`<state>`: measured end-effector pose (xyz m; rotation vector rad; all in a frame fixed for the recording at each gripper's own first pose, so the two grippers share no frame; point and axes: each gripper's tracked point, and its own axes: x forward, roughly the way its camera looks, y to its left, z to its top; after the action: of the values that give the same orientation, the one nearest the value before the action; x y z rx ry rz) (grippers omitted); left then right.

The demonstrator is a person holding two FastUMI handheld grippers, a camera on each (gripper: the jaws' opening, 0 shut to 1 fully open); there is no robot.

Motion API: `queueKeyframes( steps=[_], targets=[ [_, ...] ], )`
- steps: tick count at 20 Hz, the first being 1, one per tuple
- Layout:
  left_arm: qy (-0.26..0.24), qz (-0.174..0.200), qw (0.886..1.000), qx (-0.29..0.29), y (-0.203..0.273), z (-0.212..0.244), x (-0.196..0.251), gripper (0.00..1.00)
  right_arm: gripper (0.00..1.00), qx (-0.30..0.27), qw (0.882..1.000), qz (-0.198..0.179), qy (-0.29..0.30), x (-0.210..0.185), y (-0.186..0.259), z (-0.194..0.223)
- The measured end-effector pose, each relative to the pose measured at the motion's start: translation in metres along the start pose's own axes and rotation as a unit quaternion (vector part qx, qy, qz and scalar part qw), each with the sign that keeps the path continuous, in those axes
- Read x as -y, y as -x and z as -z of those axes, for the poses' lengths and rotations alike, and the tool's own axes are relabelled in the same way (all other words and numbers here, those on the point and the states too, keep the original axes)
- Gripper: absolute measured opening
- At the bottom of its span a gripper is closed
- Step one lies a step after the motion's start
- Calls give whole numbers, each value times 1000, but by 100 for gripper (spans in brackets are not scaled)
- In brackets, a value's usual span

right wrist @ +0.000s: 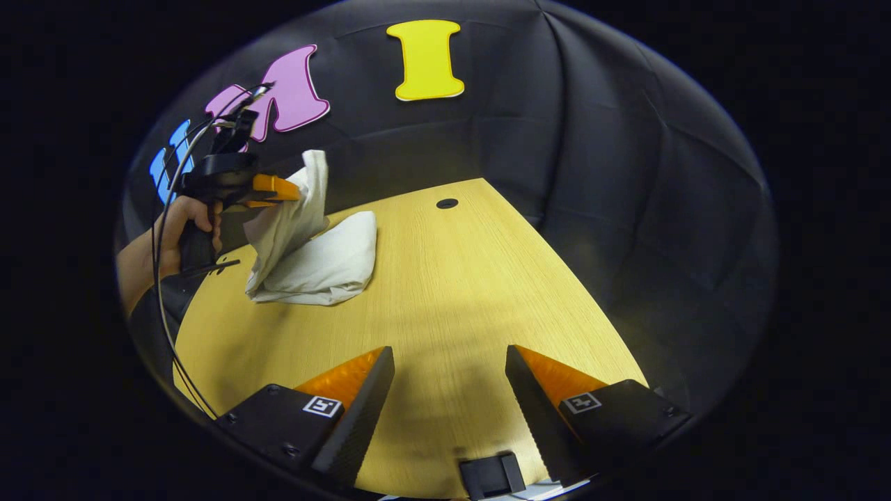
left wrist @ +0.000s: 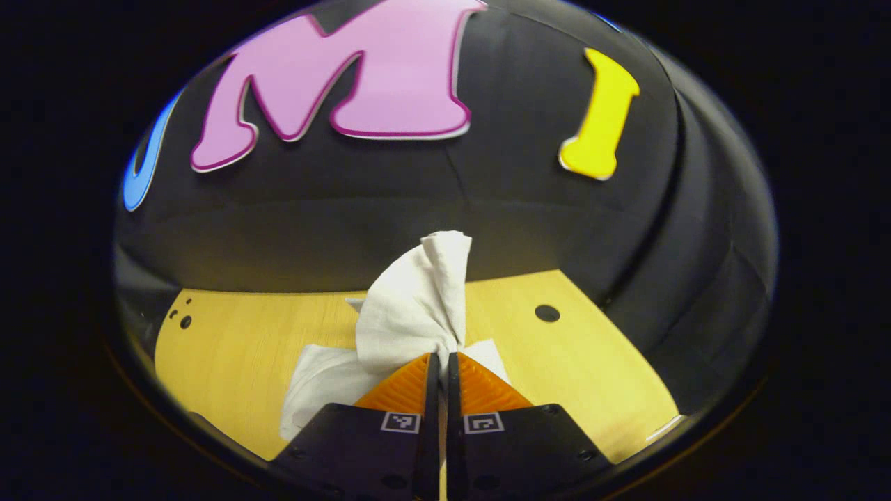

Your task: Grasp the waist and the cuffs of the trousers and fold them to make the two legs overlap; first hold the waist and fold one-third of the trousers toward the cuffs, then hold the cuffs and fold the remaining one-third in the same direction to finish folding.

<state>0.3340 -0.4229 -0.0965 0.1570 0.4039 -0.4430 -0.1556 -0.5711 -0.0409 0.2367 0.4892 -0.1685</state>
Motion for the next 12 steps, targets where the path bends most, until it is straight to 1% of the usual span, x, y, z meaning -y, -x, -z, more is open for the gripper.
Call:
queueKeyframes(
  steps=[1, 2, 4, 6, 7, 8, 9, 11, 12],
  targets=[
    [-15, -3, 1000, -6, -4, 6, 2, 5, 99, -3, 1000, 0, -5, 2, 0, 2],
    [-22, 0, 1000, -10, -9, 11, 5, 10, 99, -5, 1000, 1, -10, 4, 0, 4],
    [-9, 25, 1000, -7, -8, 18, 19, 12, 99, -11, 1000, 9, -17, 6, 0, 5],
    [7, 51, 999, -1, 3, 17, 37, 19, 99, -5, 1000, 4, -19, 2, -2, 1],
    [9, 56, 998, 1, 8, 16, 38, 25, 99, -3, 1000, 3, -14, 1, 1, -1],
    [8, 59, 998, 7, 15, 15, 37, 40, 99, -1, 1000, 1, -7, -1, 0, -1],
    [6, 59, 998, 15, 24, 12, 33, 47, 99, -1, 1000, -2, -4, -4, 2, 0],
    [4, 57, 998, 31, 43, 10, 20, 74, 99, -3, 1000, -9, -4, -14, -2, 0],
    [2, 51, 998, 33, 57, 11, 11, 91, 99, -3, 1000, -12, -6, -19, -1, -1]
  ],
)
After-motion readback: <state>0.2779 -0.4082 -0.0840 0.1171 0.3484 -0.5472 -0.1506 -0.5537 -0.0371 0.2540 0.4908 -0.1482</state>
